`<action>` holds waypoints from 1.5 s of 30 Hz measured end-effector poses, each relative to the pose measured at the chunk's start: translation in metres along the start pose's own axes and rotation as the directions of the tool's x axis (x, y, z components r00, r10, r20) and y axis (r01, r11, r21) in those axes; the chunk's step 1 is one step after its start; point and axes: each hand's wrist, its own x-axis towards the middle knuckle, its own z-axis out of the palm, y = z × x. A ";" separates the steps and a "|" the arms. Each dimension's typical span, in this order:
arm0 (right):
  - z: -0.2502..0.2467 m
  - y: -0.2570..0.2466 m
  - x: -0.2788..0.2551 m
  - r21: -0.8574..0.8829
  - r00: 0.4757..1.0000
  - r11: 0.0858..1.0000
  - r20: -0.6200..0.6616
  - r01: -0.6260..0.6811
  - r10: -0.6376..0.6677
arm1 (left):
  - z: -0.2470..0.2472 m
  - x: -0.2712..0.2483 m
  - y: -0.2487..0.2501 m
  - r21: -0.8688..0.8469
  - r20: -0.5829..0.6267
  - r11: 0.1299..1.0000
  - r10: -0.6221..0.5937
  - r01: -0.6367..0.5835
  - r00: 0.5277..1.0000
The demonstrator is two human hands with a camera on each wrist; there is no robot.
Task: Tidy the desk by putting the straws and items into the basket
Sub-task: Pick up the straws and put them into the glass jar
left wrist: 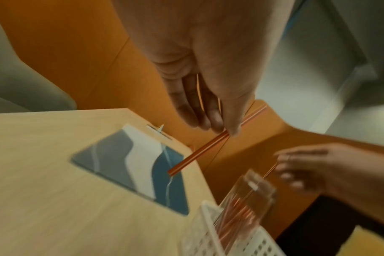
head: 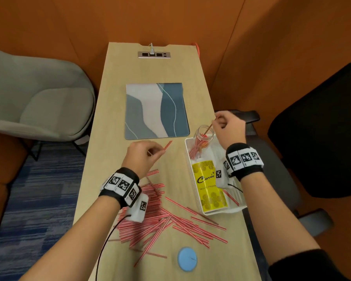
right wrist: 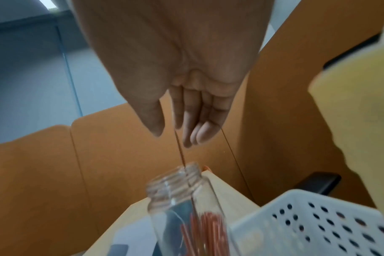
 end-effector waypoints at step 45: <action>0.108 0.057 -0.209 -0.448 0.767 0.871 0.626 0.202 0.144 | 0.044 -0.106 -0.082 0.407 0.425 0.882 -0.412 0.236 0.806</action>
